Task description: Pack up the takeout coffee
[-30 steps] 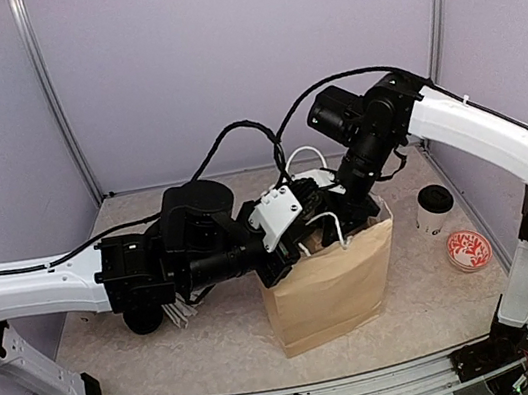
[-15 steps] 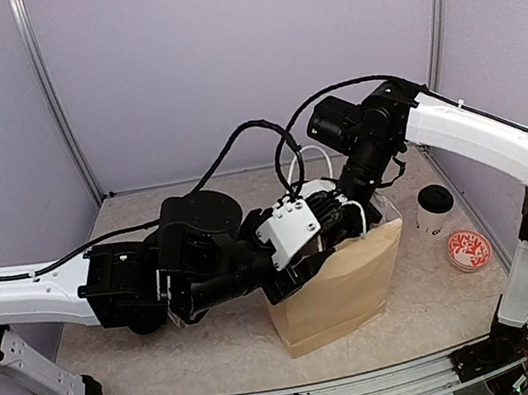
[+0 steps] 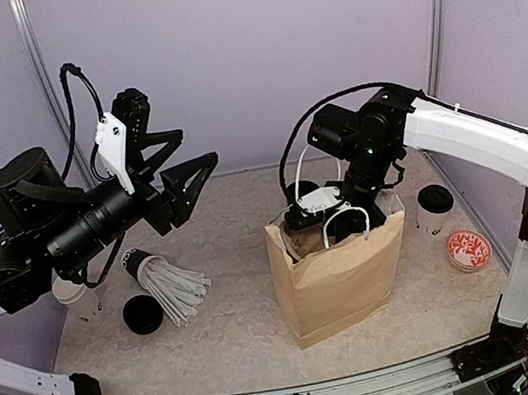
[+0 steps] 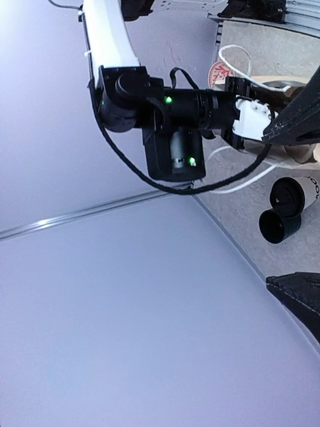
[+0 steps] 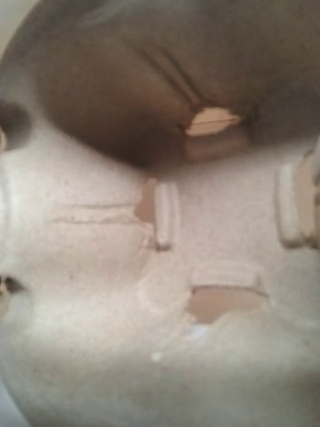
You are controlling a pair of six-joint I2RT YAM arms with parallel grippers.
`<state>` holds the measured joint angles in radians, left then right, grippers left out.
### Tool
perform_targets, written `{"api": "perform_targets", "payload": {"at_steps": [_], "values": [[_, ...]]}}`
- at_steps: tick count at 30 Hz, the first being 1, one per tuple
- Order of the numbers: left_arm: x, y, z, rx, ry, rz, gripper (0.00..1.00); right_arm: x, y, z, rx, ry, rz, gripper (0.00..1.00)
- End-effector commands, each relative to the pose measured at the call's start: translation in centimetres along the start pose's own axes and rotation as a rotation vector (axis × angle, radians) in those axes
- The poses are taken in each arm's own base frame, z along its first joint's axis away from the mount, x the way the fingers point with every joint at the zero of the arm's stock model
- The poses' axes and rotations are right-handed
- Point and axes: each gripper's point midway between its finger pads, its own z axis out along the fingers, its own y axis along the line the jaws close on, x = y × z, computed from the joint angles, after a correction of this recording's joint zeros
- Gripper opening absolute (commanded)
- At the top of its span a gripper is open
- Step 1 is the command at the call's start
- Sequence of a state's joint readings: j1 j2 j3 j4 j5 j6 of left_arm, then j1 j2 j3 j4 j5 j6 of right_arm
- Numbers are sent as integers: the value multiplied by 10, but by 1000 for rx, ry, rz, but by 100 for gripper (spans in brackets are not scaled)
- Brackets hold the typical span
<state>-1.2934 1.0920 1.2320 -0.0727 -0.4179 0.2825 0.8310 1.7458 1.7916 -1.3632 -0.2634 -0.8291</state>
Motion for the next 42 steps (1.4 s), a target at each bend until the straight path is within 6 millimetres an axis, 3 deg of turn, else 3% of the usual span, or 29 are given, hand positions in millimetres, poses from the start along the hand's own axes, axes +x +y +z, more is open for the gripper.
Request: {"api": "perform_targets", "payload": {"at_steps": [1,8,14,19,27,33,42], "values": [[12,17,0,-10,-41,-96,64,9,4,5,-4,51,-15,13],[35,31,6,-7,-30,-147,64,10,10,8,-26,42,1,12],[66,33,27,45,53,-239,63,-13,18,-7,-88,-141,-7,12],[95,34,40,33,126,-272,63,10,15,18,-89,-34,15,13],[105,49,32,-5,115,-312,63,35,8,38,-26,122,2,13],[112,50,33,-1,123,-322,63,36,3,45,-17,145,4,16],[118,42,37,32,132,-333,63,22,2,33,-44,111,-5,29]]}}
